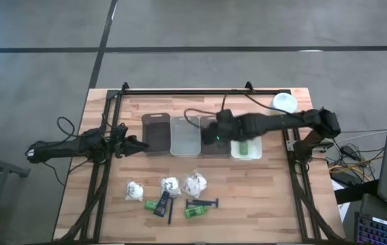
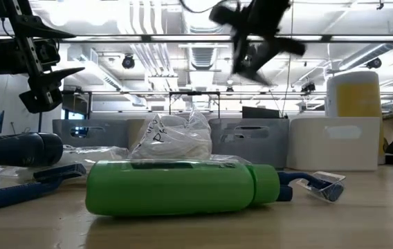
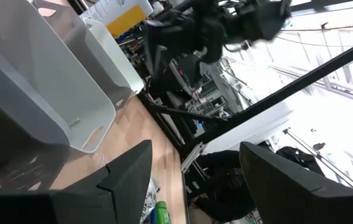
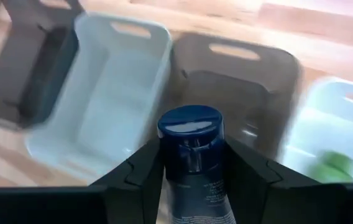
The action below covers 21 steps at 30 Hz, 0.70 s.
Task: Pick & Place Travel size toiletries
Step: Put the blue shave cream into the right black bin, then put the blue razor into the left black bin
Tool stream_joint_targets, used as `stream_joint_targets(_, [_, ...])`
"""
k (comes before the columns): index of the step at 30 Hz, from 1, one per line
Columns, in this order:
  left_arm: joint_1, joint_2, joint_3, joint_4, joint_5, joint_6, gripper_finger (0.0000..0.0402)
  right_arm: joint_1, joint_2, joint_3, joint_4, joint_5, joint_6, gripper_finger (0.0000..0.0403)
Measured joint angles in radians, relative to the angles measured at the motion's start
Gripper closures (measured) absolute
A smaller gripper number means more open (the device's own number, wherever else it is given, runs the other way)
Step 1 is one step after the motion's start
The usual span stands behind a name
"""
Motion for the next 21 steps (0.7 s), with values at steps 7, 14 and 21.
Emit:
stream_joint_targets(7, [0.000,0.000,0.000,0.002,0.000,-0.007,0.0154,-0.123,0.060,-0.081,0.136,-0.113,-0.007,0.0278])
stream_joint_targets(14, [0.000,0.000,0.000,0.003,0.000,-0.008,0.0154,-0.136,0.132,-0.132,0.173,-0.137,0.090,0.0245])
stream_joint_targets(21, [0.000,0.000,0.000,0.004,0.000,-0.008,0.0154,-0.126,0.147,-0.129,0.170,-0.135,0.109,0.0174])
